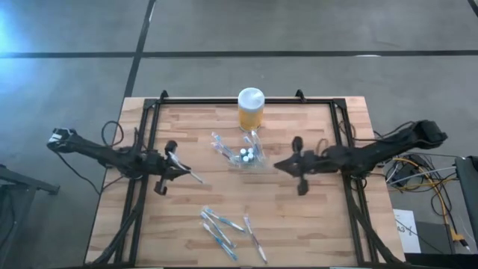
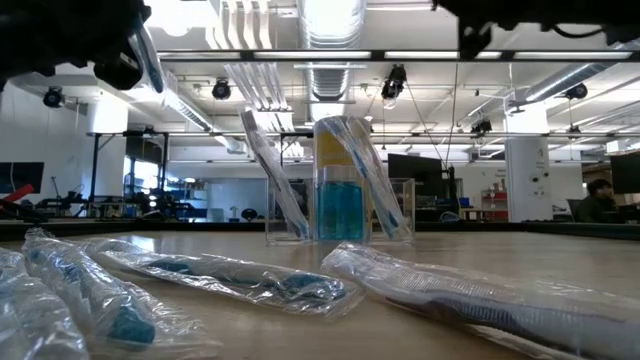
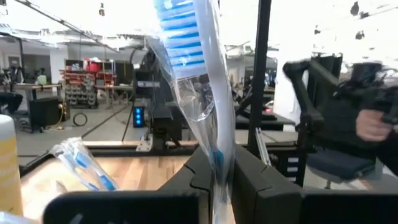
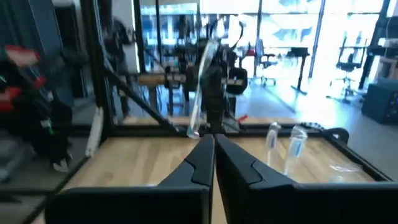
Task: Pick & Place toothbrushing station
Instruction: Put the blue toothbrush into the transparent organizer
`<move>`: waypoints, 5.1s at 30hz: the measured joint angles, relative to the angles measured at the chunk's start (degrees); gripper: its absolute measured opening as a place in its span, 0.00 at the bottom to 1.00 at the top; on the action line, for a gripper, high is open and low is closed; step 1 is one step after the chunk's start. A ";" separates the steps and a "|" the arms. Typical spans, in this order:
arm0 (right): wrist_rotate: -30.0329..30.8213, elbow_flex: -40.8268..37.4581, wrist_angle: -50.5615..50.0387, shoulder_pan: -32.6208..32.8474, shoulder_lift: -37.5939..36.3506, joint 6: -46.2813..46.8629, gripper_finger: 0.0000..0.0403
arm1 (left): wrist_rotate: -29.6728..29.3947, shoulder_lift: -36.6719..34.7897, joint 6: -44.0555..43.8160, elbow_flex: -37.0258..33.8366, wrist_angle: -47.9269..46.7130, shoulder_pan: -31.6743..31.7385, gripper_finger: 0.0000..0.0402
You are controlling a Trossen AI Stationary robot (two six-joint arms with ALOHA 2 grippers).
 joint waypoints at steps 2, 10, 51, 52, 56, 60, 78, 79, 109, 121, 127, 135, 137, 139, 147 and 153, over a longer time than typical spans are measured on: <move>-0.02 -3.69 1.51 0.34 -4.42 1.05 0.02 | -0.59 -1.84 -0.18 0.02 -2.13 0.00 0.06; 3.18 -15.07 6.26 0.63 -15.20 4.20 0.02 | -4.54 -5.62 -0.18 0.00 -6.72 0.00 0.06; 3.55 -24.29 10.99 0.74 -17.65 0.74 0.02 | -14.99 44.87 -0.20 12.22 25.41 5.69 0.06; 3.45 -24.29 10.94 0.74 -17.58 0.76 0.02 | -15.00 46.81 -0.16 12.31 29.02 6.30 0.06; 3.37 -24.29 11.02 0.74 -17.09 0.55 0.02 | -17.72 52.12 -0.18 14.35 35.20 8.80 0.06; 3.35 -24.29 11.05 0.72 -16.86 0.28 0.02 | -18.63 58.23 -0.83 17.39 33.93 10.35 0.06; 3.26 -24.29 11.08 0.72 -16.84 0.09 0.02 | -26.64 74.32 -3.05 24.57 34.02 10.88 0.06; 3.26 -24.29 11.06 0.72 -16.84 0.09 0.02 | -26.66 74.73 -3.33 24.57 34.00 10.88 0.06; 3.24 -24.29 10.84 0.72 -16.84 0.62 0.02 | -20.50 60.12 -9.28 24.48 7.67 10.84 0.40; 3.24 -24.29 10.84 0.72 -16.82 0.76 0.02 | -19.69 43.04 -17.98 24.48 -10.27 9.87 0.40; 3.24 -24.29 10.84 0.72 -16.82 0.76 0.02 | -16.38 41.77 -13.16 24.48 -10.58 6.55 0.34; 3.34 -24.29 11.00 0.72 -16.84 0.75 0.02 | -13.32 45.25 -11.49 24.48 -6.16 2.40 0.18; 3.74 -24.29 11.02 0.72 -16.82 0.74 0.02 | -10.90 48.19 -11.44 24.50 -1.75 2.03 0.13; 4.47 -24.29 11.04 0.72 -16.84 0.74 0.02 | -9.34 51.91 -11.41 24.83 3.14 1.84 0.07; 4.53 -24.29 11.06 0.72 -16.84 0.74 0.02 | -10.83 66.75 -8.29 34.20 5.96 1.86 0.01; 4.53 -24.29 10.90 0.72 -16.82 0.75 0.02 | -32.44 69.01 -6.85 37.17 3.67 3.10 0.01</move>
